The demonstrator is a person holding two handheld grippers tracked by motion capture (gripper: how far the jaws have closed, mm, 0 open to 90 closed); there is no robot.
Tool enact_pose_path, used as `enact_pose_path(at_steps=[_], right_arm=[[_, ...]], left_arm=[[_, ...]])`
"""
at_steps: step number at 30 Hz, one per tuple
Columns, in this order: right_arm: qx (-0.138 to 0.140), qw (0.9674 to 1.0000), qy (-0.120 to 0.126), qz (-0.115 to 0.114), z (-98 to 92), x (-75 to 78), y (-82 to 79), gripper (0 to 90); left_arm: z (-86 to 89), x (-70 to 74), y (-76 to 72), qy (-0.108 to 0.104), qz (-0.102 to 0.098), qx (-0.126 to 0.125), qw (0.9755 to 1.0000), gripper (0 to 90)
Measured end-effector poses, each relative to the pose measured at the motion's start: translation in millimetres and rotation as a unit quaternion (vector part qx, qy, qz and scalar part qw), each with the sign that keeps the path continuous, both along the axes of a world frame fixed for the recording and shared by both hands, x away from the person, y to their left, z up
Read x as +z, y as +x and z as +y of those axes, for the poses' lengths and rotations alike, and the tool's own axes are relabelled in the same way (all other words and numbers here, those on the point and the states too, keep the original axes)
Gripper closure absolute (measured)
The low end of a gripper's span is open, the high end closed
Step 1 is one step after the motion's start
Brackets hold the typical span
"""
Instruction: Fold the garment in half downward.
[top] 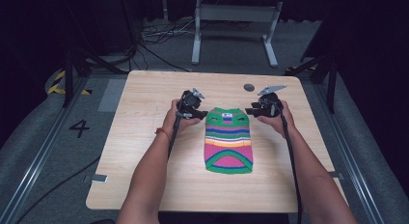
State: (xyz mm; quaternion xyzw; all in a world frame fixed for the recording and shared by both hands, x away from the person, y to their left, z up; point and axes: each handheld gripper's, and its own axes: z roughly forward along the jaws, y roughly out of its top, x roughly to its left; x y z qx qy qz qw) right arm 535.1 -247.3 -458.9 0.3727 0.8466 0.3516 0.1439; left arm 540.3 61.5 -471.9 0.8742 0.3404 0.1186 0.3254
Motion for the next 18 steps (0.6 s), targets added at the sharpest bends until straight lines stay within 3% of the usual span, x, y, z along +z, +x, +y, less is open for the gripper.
enact_pose_path(at_steps=[5, 6, 9, 12, 18], right_arm=[[-0.005, 0.9999, -0.004, 0.011, 7.7, -8.1, 9.2, 58.3], [-0.007, 0.9999, -0.001, 0.012, 8.8, -10.0, 11.4, 58.6], [-0.016, 0.9997, 0.001, 0.017, 13.1, -16.7, 16.7, 58.5], [-0.018, 0.9996, -0.003, 0.022, 17.3, -23.1, 19.4, 58.5], [-0.02, 0.9992, -0.011, 0.032, 21.3, -32.6, 23.2, 58.7]], left_arm=[[-12.8, -3.9, 9.0, -0.007, 0.0, 0.009, 0.9999, 47.3], [-16.2, -4.7, 11.3, 0.0, -0.003, 0.01, 0.9999, 46.8], [-23.8, -7.9, 15.3, -0.005, 0.005, 0.015, 0.9999, 47.2], [-29.4, -13.6, 17.6, 0.012, 0.014, 0.01, 0.9998, 48.1], [-37.4, -22.4, 16.7, 0.01, 0.022, 0.003, 0.9997, 51.0]])
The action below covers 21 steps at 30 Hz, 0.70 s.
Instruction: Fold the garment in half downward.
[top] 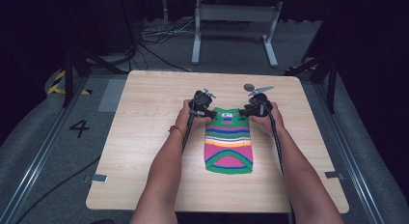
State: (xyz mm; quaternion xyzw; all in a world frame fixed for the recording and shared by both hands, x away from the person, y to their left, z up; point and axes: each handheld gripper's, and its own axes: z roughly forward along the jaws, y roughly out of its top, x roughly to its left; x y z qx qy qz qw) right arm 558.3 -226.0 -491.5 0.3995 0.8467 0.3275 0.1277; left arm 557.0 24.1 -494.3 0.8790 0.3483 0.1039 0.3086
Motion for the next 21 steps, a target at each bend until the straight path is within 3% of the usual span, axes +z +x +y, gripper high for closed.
enact_pose_path(at_steps=[4, 9, 10, 13, 16, 21], right_arm=[[-0.011, 0.9997, 0.017, 0.012, -2.1, -5.5, 2.1, 59.7], [-0.004, 0.9993, 0.032, 0.02, -3.7, -8.1, 1.0, 68.9], [0.0, 0.9991, 0.036, 0.024, -2.7, -8.2, -0.7, 75.8], [0.003, 0.9993, 0.03, 0.02, -1.1, -7.2, -2.0, 79.8], [0.008, 0.9997, 0.021, 0.006, 1.1, -2.7, -5.4, 84.8], [0.023, 0.9993, 0.028, -0.003, 1.4, 7.8, -11.7, 85.3]], left_arm=[[1.1, -2.7, -1.4, -0.021, 0.013, -0.001, 0.9997, 59.5], [1.5, -3.1, -2.6, -0.033, 0.021, -0.009, 0.9992, 74.4], [0.5, -3.0, -3.7, -0.036, 0.022, -0.007, 0.9991, 77.4], [-2.1, -1.8, -5.5, -0.025, 0.009, -0.009, 0.9996, 81.1], [-3.9, 2.8, -6.7, 0.0, -0.013, -0.011, 0.9999, 82.9], [-2.4, 13.4, -10.6, -0.007, -0.03, -0.018, 0.9994, 82.7]])
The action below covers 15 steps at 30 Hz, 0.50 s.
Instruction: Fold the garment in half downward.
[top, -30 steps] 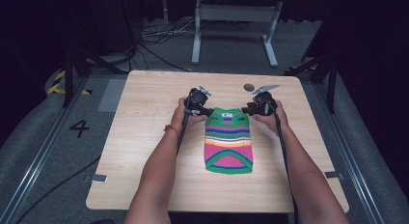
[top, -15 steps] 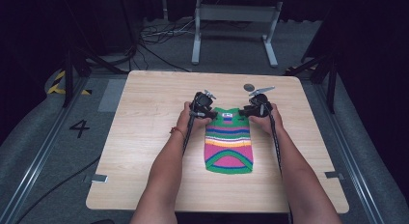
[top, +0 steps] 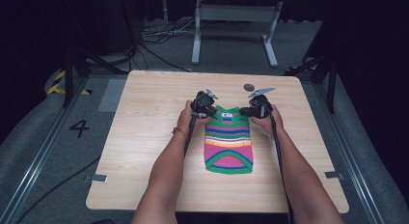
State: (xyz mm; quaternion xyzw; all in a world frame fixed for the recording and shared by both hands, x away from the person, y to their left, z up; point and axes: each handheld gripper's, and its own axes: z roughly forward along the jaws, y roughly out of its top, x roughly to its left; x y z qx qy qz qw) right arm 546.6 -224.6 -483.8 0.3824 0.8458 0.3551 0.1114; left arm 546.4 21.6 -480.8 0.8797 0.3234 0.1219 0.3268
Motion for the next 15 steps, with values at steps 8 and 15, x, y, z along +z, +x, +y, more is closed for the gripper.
enact_pose_path(at_steps=[8, 15], right_arm=[[0.038, 0.9984, 0.02, -0.036, -3.6, 28.3, -20.3, 85.3], [0.067, 0.9952, 0.044, -0.056, -12.4, 43.3, -44.0, 85.2]], left_arm=[[6.9, 23.3, -23.2, -0.003, -0.042, -0.038, 0.9984, 83.0], [15.8, 33.7, -47.2, -0.017, -0.071, -0.074, 0.9946, 82.9]])
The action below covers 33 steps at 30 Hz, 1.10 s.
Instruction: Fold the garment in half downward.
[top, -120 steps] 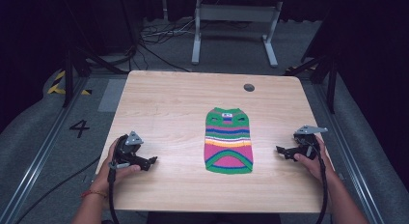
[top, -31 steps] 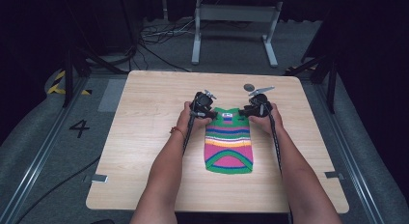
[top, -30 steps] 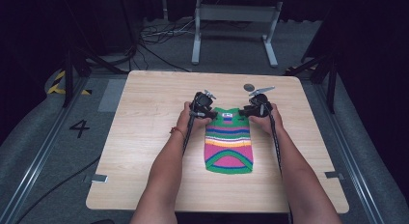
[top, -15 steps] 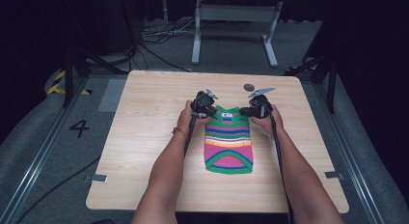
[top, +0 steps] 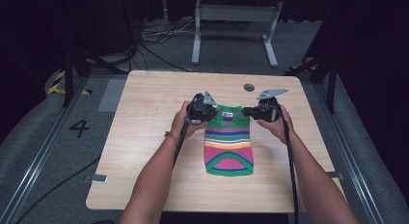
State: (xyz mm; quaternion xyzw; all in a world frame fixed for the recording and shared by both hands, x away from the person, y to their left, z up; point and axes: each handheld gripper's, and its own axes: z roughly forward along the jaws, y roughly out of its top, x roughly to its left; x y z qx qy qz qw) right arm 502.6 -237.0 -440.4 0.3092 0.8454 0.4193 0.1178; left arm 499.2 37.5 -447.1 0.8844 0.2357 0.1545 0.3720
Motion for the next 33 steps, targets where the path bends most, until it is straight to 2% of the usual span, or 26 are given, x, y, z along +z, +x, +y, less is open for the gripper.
enact_pose_path(at_steps=[4, 8, 15, 18, 22, 25, 27, 33], right_arm=[[0.021, 0.9997, 0.007, -0.011, -1.7, 6.5, -15.6, 85.1], [0.042, 0.9987, 0.014, -0.026, -1.5, 10.8, -31.0, 84.8], [0.071, 0.9967, 0.027, -0.029, -7.1, 7.5, -53.9, 84.5], [0.084, 0.9955, 0.032, -0.03, -11.4, 5.6, -63.2, 84.7], [0.104, 0.9933, 0.037, -0.034, -16.2, 6.2, -76.9, 84.7], [0.117, 0.9919, 0.032, -0.037, -18.1, 6.9, -86.0, 84.6], [0.131, 0.9902, 0.03, -0.036, -19.9, 5.5, -94.4, 84.5], [0.159, 0.9866, 0.011, -0.031, -21.3, -0.6, -115.9, 84.1]], left_arm=[[-1.2, 3.4, -15.3, 0.012, -0.019, -0.019, 0.9996, 82.9], [-0.8, 7.2, -28.1, 0.008, -0.029, -0.038, 0.9988, 82.9], [12.0, 6.9, -52.2, -0.015, -0.037, -0.066, 0.997, 82.6], [17.0, 6.7, -66.1, -0.027, -0.043, -0.087, 0.9949, 82.5], [20.7, 6.0, -83.1, -0.017, -0.05, -0.116, 0.9919, 82.2], [22.3, 5.3, -93.7, -0.009, -0.052, -0.126, 0.9907, 82.0], [23.4, 3.1, -101.7, -0.01, -0.046, -0.139, 0.9892, 81.7], [22.0, -4.9, -120.9, 0.011, -0.04, -0.166, 0.9854, 81.3]])
